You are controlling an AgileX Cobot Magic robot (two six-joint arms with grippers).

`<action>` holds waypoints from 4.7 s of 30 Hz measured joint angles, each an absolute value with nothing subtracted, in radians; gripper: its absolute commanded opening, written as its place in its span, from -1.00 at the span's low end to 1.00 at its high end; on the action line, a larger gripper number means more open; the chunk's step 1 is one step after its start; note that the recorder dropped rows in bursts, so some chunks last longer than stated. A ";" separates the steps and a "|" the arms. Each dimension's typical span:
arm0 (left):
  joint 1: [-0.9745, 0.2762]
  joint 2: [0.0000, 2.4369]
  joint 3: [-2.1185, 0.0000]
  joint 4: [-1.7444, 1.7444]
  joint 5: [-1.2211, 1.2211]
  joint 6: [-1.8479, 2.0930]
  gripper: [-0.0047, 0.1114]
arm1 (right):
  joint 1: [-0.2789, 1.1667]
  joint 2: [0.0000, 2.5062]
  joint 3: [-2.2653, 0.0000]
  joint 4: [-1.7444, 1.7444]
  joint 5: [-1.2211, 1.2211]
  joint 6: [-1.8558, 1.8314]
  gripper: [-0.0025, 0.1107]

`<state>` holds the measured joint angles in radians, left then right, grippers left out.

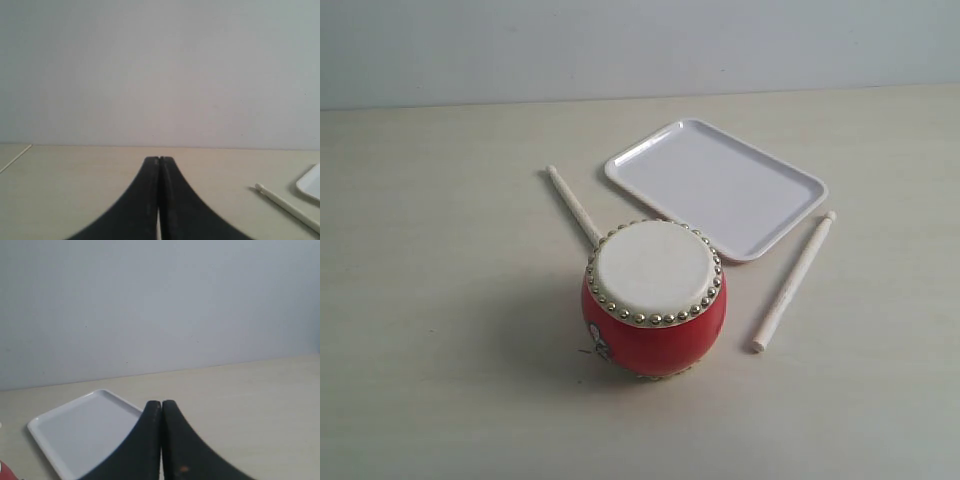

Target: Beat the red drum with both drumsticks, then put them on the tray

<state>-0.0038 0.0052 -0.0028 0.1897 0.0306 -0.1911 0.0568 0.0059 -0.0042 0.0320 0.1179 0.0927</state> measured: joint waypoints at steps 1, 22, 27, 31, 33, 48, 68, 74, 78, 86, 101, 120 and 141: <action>-0.004 0.005 -0.003 0.190 0.031 -0.191 -0.92 | 0.057 0.006 -0.004 0.032 0.118 0.093 -0.96; -0.004 0.005 -0.003 0.178 -0.167 -0.393 -0.92 | 0.057 0.006 -0.004 0.032 0.118 0.093 -0.96; -0.004 0.005 -0.003 0.178 -0.051 -0.393 -0.92 | 0.057 0.006 -0.004 0.032 0.118 0.093 -0.96; -0.004 0.005 -0.001 0.178 -0.038 -0.393 -0.92 | 0.057 0.006 -0.004 0.028 0.118 0.089 -0.96; -0.004 0.005 -0.001 0.178 -0.035 -0.393 -0.92 | 0.057 0.006 -0.004 0.028 0.118 0.089 -0.96; -0.004 0.005 -0.001 0.178 -0.033 -0.393 -0.92 | 0.057 0.006 -0.004 0.313 -0.392 0.391 -0.96; -0.004 0.005 -0.001 0.178 -0.033 -0.393 -0.92 | 0.112 1.182 -1.240 -0.405 0.426 0.319 -0.96; -0.004 0.005 -0.001 0.178 -0.033 -0.393 -0.92 | 0.116 1.454 -1.540 -0.256 0.779 0.026 -0.96; -0.004 0.005 -0.001 0.178 -0.033 -0.393 -0.92 | 0.154 1.675 -1.735 0.044 1.053 -0.254 -0.96; -0.004 0.005 -0.001 0.178 -0.031 -0.393 -0.92 | 0.363 1.950 -1.878 0.122 1.212 -0.352 -0.73; -0.004 0.005 -0.001 0.178 -0.029 -0.393 -0.92 | 0.534 2.253 -2.063 0.140 1.206 -0.321 -0.55; -0.004 0.005 -0.001 0.178 -0.029 -0.393 -0.92 | 0.534 2.300 -2.106 0.207 1.220 -0.348 -0.14; -0.004 0.005 -0.001 0.178 -0.029 -0.393 -0.92 | 0.606 2.398 -2.106 0.169 1.222 -0.383 -0.02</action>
